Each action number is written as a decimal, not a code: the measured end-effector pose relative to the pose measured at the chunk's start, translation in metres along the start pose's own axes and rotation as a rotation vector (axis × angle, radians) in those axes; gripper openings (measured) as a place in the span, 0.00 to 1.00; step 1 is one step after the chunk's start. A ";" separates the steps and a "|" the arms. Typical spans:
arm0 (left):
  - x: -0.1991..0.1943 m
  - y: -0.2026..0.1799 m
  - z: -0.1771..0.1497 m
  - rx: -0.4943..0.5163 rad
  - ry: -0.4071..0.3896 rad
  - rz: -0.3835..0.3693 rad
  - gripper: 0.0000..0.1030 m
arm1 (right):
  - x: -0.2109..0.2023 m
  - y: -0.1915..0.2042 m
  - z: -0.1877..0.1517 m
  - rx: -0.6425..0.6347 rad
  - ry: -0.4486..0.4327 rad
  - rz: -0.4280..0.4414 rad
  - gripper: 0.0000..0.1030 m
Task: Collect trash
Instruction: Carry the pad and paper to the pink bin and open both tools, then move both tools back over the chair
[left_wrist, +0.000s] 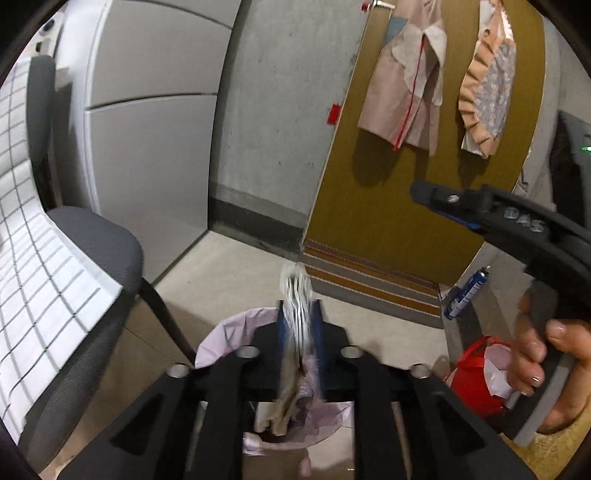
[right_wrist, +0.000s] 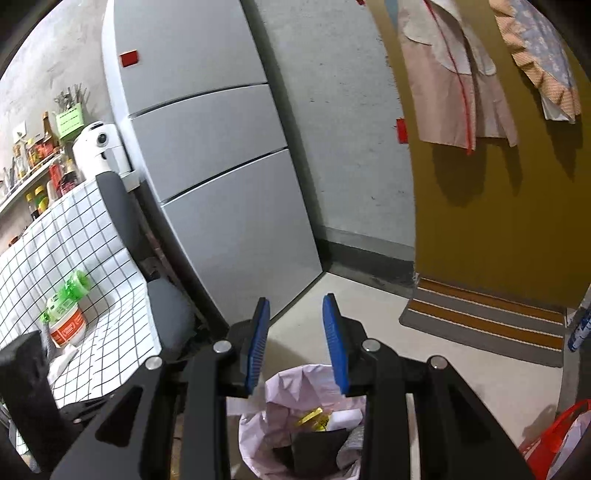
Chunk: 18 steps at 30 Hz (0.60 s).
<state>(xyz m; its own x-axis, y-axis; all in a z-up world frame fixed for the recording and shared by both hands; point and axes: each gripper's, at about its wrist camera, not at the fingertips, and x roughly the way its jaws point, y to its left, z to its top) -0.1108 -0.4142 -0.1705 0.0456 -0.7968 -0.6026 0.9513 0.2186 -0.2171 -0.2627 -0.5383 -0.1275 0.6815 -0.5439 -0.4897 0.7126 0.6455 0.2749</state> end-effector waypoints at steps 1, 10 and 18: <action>0.004 0.002 0.001 -0.009 0.004 -0.005 0.34 | 0.000 -0.002 0.000 0.002 0.001 -0.003 0.29; -0.020 0.033 -0.003 -0.069 -0.015 0.099 0.36 | 0.002 0.013 -0.002 -0.021 0.015 0.014 0.29; -0.086 0.073 -0.025 -0.123 -0.077 0.236 0.36 | -0.003 0.071 -0.003 -0.105 0.015 0.117 0.29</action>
<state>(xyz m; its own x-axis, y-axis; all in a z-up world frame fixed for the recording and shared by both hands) -0.0530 -0.3155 -0.1535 0.2892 -0.7548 -0.5888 0.8675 0.4667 -0.1722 -0.2141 -0.4891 -0.1091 0.7560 -0.4541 -0.4714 0.6065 0.7569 0.2434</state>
